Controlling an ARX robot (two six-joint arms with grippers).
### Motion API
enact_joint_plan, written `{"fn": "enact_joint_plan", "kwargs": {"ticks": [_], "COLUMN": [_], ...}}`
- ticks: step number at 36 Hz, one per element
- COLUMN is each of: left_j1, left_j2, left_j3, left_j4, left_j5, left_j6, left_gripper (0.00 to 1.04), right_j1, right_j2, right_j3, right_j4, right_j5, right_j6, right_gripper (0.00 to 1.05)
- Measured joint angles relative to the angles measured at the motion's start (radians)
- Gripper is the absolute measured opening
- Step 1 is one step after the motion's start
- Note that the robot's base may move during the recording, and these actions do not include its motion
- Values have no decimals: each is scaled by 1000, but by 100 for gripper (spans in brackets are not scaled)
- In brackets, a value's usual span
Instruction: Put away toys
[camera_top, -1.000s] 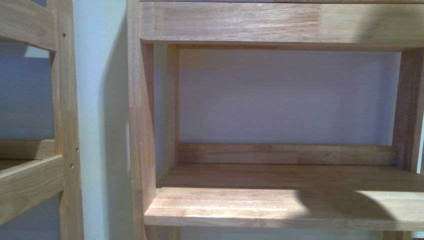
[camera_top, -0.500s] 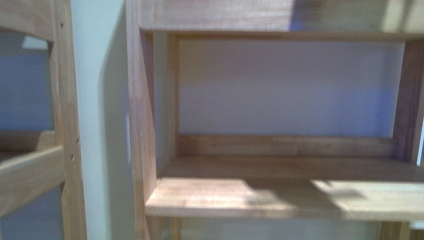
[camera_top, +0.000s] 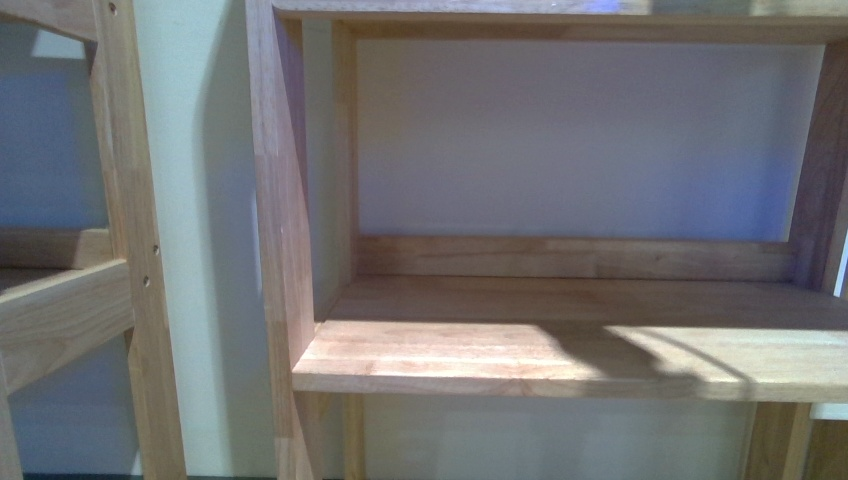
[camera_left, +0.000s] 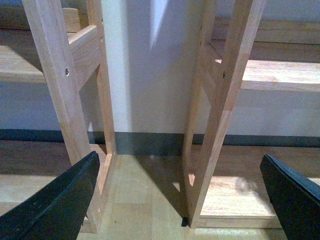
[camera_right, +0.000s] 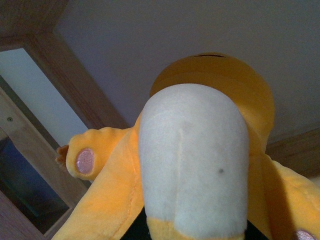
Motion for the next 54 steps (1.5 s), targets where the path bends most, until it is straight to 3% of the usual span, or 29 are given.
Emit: {"fn": "enact_joint_plan", "kwargs": {"ticks": [11,15,23,40,54], "left_j1": [0,0,0,0,0], "left_j2": [0,0,0,0,0], "left_j3": [0,0,0,0,0], "left_j4": [0,0,0,0,0], "left_j5": [0,0,0,0,0], "left_j6": [0,0,0,0,0], "left_gripper": [99,98,99,99,99], "right_j1": [26,63,125,205,219], "right_j2": [163,277,359,398,412], "right_j3": [241,416,534,577,584], "right_j4": [-111,-222,-294,-306,-283], "right_j5": [-35,-48,-50,-75,-85], "right_j6": [112,107,64,16,17], "right_gripper": [9,9,9,9,9]}}
